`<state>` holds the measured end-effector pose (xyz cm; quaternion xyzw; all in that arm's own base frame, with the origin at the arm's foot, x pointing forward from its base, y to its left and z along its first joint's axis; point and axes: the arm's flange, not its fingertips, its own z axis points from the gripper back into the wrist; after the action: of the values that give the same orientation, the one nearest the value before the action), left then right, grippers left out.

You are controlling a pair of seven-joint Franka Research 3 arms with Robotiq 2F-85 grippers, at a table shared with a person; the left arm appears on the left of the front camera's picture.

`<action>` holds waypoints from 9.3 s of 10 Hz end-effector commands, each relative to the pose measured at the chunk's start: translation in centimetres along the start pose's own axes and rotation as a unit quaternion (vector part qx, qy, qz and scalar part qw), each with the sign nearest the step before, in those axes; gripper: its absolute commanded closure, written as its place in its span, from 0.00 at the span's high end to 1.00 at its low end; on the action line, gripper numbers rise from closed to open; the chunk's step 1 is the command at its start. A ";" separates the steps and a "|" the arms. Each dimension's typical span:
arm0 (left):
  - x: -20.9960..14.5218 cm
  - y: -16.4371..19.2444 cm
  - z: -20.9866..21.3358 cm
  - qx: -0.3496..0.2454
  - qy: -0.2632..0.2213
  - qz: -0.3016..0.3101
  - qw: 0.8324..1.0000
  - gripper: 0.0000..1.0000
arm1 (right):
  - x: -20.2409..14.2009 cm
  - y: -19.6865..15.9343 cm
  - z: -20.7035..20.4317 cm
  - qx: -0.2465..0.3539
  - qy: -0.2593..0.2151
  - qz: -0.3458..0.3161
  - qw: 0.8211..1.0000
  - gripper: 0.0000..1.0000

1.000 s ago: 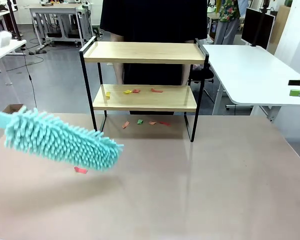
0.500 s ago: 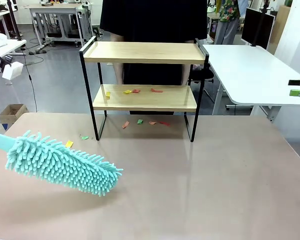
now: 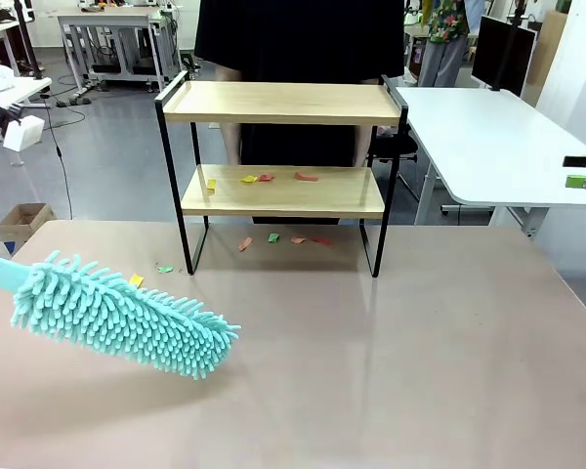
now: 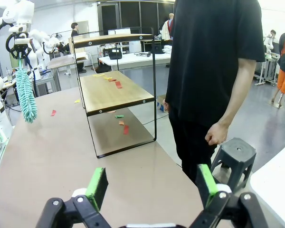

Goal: Clean the shelf.
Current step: Clean the specific section of the Shelf indicated by the human with the Duster.

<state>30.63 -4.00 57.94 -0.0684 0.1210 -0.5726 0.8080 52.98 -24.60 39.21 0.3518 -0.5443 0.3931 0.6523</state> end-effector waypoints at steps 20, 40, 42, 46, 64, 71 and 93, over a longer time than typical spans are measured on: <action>-0.2 -0.1 0.3 0.000 -0.001 0.001 1.000 0.13 | 0.3 0.1 -0.1 0.000 0.001 0.003 1.000 1.00; 20.7 -9.4 3.3 -0.020 -0.311 0.262 0.913 0.13 | 0.3 0.1 -0.1 0.000 0.001 0.003 1.000 1.00; 24.6 -10.3 2.6 0.013 -0.328 0.308 0.893 0.13 | 0.3 0.1 -0.1 0.000 0.001 0.003 1.000 1.00; 30.5 -10.3 1.5 0.035 -0.358 0.398 0.844 0.13 | 0.3 0.1 -0.1 0.000 0.001 0.003 1.000 1.00; 41.4 -7.3 -5.2 0.064 -0.385 0.497 0.775 0.13 | 0.3 0.1 -0.1 0.000 0.001 0.003 1.000 1.00; 34.1 -1.2 -4.7 0.137 -0.313 0.527 0.778 0.13 | 0.3 0.1 -0.1 0.000 0.001 0.003 1.000 1.00; 10.7 4.8 -1.7 -0.051 -0.342 0.251 0.904 0.13 | 0.3 0.1 -0.1 0.000 0.001 0.003 1.000 1.00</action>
<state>37.26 -13.94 53.56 -0.2526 -0.1496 -0.2645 0.9186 52.99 -24.60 39.22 0.3518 -0.5443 0.3931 0.6522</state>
